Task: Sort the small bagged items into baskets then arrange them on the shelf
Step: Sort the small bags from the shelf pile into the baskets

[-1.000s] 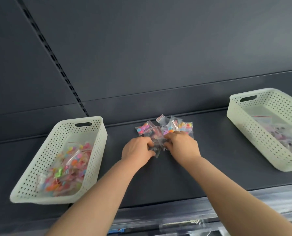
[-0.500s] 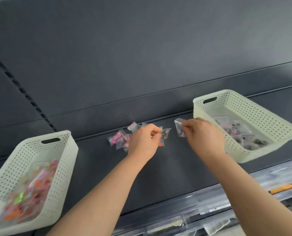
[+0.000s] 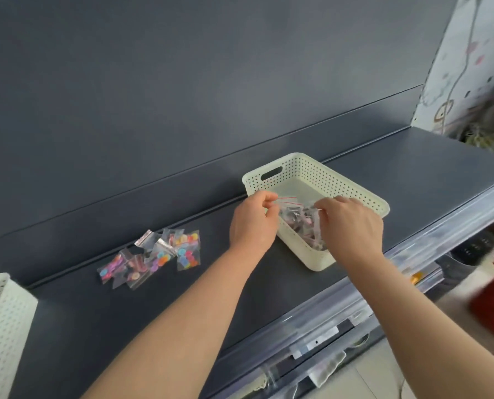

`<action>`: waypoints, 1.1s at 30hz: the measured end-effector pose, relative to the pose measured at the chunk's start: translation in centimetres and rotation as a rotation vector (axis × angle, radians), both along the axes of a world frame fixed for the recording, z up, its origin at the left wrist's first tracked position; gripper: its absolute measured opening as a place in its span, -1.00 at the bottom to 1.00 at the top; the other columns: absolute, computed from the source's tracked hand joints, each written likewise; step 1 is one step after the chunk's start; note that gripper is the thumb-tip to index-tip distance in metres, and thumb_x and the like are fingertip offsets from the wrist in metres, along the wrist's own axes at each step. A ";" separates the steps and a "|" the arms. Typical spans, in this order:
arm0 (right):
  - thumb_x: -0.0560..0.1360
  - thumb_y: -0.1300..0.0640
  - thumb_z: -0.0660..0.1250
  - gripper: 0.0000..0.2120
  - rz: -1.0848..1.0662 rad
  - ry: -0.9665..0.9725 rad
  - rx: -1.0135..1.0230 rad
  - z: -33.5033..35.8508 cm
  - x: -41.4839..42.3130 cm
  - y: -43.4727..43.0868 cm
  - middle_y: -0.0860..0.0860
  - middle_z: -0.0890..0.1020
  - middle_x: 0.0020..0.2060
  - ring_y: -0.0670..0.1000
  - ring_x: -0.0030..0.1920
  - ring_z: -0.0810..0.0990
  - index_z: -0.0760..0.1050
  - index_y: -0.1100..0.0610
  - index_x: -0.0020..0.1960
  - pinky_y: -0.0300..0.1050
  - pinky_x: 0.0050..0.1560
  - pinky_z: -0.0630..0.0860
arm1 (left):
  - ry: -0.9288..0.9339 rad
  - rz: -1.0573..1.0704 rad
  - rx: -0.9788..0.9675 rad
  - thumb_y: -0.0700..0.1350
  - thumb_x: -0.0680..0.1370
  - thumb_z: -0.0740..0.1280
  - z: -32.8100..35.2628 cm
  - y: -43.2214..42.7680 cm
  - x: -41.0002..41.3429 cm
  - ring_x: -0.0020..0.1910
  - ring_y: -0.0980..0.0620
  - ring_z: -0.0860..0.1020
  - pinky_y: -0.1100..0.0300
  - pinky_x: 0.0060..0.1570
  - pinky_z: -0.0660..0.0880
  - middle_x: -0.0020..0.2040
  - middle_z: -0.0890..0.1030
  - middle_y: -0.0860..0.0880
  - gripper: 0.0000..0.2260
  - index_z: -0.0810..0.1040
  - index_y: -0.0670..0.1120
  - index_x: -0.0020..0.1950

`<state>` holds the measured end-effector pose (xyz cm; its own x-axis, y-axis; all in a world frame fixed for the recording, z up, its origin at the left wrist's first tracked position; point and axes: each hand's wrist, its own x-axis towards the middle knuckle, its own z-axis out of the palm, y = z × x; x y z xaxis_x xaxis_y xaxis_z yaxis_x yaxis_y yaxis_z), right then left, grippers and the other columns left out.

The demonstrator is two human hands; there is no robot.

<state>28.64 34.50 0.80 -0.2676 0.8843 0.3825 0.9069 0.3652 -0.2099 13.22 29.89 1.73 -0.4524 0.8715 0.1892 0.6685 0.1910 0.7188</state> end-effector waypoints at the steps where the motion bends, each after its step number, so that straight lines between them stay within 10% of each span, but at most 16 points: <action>1: 0.55 0.17 0.19 -0.71 0.030 -0.004 0.025 0.1 -0.4 0.0 -0.10 0.65 -0.02 0.04 0.00 0.57 0.57 -0.09 0.15 -0.16 -0.26 0.35 | 0.001 0.020 -0.007 -0.11 0.59 0.29 -0.5 -0.5 -0.4 -0.02 0.07 0.59 0.10 -0.01 0.55 0.03 0.62 0.13 -0.82 0.59 0.04 0.16; 10: 0.48 0.16 0.31 -0.83 0.446 0.019 0.022 -0.8 -8.9 -3.4 -0.02 0.64 -0.23 0.11 -0.14 0.60 0.64 -0.03 -0.04 -0.15 -0.34 0.30 | 0.000 0.347 -0.148 -0.13 0.60 0.26 -3.6 -8.0 -7.9 0.04 0.04 0.59 0.05 0.00 0.56 -0.02 0.60 0.14 -0.81 0.58 0.06 0.16; 15: 0.54 0.17 0.19 -0.76 0.636 -0.108 -0.104 -2.8 -13.6 -5.5 -0.06 0.59 -0.05 0.03 0.02 0.49 0.55 -0.02 0.12 -0.14 -0.25 0.36 | 0.162 0.614 -0.222 -0.17 0.61 0.25 -4.8 -12.3 -12.1 0.31 -0.06 0.41 0.03 0.08 0.46 0.26 0.53 -0.03 -0.73 0.49 -0.02 0.31; 21: 0.59 0.10 0.14 -0.54 0.747 -0.212 -0.202 -4.3 -18.1 -7.0 -0.04 0.34 0.41 0.10 0.34 0.32 0.21 -0.02 0.48 -0.01 0.13 0.36 | 0.395 0.375 -0.552 -0.10 0.65 0.17 -5.8 -15.8 -14.2 0.35 -0.07 0.27 0.04 0.20 0.39 0.44 0.32 0.09 -0.62 0.37 0.15 0.46; 27: 0.61 -0.06 0.10 -0.66 0.740 -0.212 -0.255 -5.6 -18.2 -7.9 -0.09 0.42 0.32 0.03 0.31 0.36 0.35 -0.11 0.36 -0.04 0.15 0.35 | 0.332 0.228 -0.438 -0.10 0.64 0.22 -5.9 -17.2 -13.9 0.27 0.00 0.41 0.06 0.19 0.43 0.28 0.48 0.08 -0.72 0.54 0.11 0.31; 33: 0.54 0.04 0.11 -0.74 0.602 -0.221 -0.192 -4.9 -17.5 -8.2 -0.10 0.56 0.07 0.01 0.10 0.48 0.53 -0.07 0.11 -0.09 -0.04 0.37 | 0.250 0.576 -0.266 -0.13 0.60 0.28 -5.3 -18.0 -16.9 0.09 0.00 0.52 0.06 -0.09 0.53 0.09 0.61 0.04 -0.82 0.60 0.03 0.15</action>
